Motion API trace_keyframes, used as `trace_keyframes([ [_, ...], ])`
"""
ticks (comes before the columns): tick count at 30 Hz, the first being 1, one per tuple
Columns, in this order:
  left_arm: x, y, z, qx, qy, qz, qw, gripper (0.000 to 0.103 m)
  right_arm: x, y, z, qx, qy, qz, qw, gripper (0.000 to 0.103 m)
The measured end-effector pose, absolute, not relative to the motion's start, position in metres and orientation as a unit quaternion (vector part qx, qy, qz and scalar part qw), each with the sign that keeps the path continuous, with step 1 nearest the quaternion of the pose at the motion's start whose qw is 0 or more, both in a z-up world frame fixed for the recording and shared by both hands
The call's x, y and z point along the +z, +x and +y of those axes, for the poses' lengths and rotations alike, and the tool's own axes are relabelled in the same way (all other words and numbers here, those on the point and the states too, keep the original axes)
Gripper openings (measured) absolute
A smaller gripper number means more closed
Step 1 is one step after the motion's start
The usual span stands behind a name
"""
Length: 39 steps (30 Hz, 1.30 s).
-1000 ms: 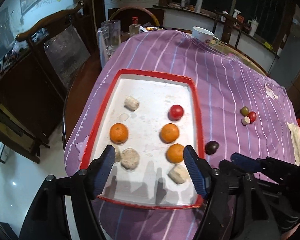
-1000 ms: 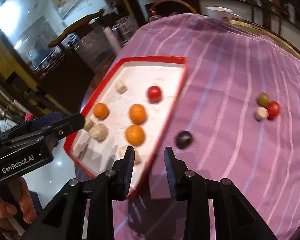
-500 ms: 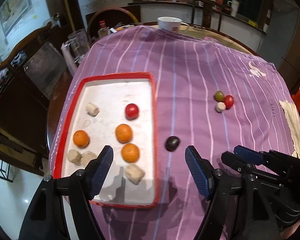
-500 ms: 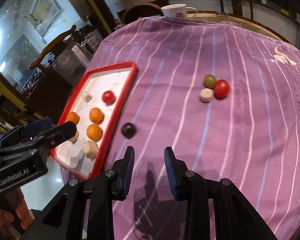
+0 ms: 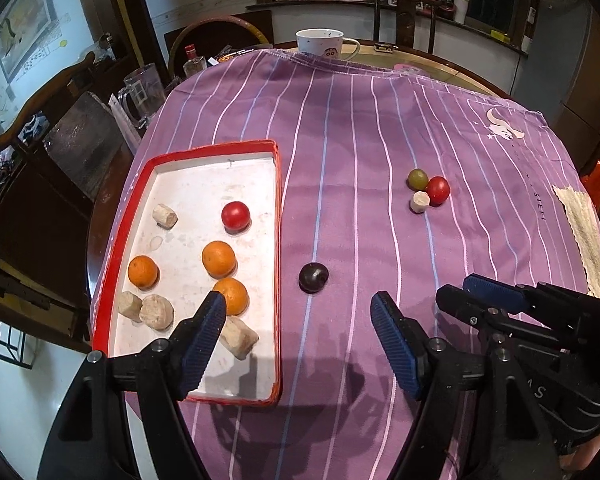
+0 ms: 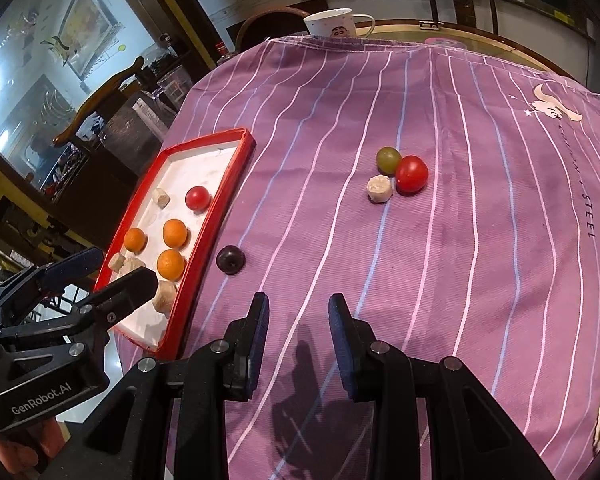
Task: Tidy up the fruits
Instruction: 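Move both grippers back toward the tomato, olive and small cork on the cloth, then lower the right gripper onto the red cherry tomato and close it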
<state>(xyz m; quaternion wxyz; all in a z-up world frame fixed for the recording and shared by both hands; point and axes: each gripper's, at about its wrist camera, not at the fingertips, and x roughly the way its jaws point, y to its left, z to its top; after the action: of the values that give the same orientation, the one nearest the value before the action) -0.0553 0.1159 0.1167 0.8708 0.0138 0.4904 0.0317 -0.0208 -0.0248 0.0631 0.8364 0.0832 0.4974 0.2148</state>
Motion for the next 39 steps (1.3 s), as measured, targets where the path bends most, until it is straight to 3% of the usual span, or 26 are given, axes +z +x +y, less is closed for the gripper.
trace_keyframes([
  [27, 0.067, -0.031, 0.115, 0.006, -0.077, 0.532, 0.843, 0.074, 0.028, -0.002, -0.073, 0.192, 0.106, 0.528, 0.82, 0.034],
  [39, 0.066, 0.0, 0.102, -0.02, -0.077, 0.52, 0.85, 0.074, 0.043, 0.09, -0.092, 0.16, 0.121, 0.492, 0.847, 0.034],
])
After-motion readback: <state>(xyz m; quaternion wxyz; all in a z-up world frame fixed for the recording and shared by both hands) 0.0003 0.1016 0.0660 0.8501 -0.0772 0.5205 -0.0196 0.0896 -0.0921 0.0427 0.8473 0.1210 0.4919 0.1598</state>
